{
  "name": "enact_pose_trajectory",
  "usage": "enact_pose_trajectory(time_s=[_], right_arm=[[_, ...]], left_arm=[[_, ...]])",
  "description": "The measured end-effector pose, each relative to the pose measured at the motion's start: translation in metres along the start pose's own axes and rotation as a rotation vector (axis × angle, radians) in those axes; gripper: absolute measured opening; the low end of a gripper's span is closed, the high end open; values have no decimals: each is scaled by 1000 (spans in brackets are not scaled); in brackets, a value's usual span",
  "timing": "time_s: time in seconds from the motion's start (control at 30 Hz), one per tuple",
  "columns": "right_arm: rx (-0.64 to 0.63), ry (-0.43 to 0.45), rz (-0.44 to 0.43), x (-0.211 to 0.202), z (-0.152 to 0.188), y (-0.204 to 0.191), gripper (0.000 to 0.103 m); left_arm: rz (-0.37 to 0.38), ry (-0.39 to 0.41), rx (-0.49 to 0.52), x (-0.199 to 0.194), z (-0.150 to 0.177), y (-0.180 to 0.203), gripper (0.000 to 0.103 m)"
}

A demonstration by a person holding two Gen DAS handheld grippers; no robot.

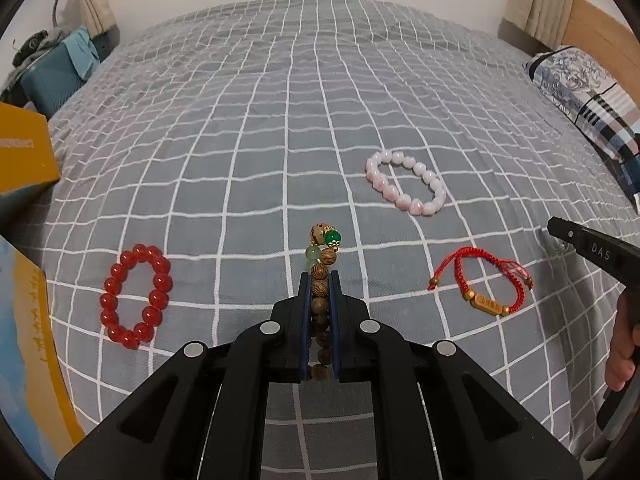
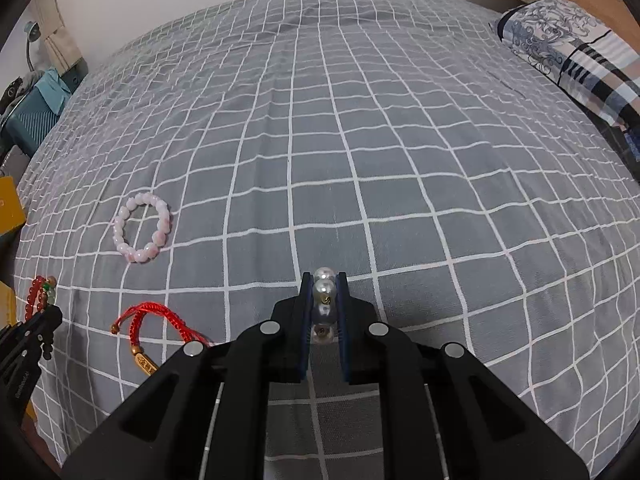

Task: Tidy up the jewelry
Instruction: 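Lift and carry both held items over the white box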

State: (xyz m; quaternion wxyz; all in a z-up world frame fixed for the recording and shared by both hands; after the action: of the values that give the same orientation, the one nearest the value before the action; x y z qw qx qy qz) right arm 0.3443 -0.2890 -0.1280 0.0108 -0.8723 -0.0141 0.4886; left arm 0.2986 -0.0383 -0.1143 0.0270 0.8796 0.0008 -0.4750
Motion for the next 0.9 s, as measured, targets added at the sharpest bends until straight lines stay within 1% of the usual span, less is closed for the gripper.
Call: enact_pose_trajectory(time_s=[0.5,0.73,0.8,0.9], right_arm=[[-19,112,29,-25,-9,-5,10],[-29,205,52,-52,-16,-9,10],[-34,230,58,-59,-18,-10,10],[-42,264,69,-70,-20,-14,10]], left_arm=[[0,128,-2,-30,-15,3,7],[10,195,-15,-47,-23,0,7],[-1,209,-7,-51,-25,0,7],[7,219,-6,-56,-26,1,7]])
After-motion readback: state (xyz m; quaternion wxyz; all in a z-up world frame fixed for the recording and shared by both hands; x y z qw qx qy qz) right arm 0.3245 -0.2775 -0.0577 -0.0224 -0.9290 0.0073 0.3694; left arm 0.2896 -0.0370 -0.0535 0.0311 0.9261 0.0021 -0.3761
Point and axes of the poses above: each gripper's, at about its wrist camera, not at the fingertips, and x roughly the way its jaws point, y to its right, z to its underside, the point moved 7 cm from there along x, roughly the way its jaws point, and after that the axes turned 5 degrees about -x, right-handed, at the moved point
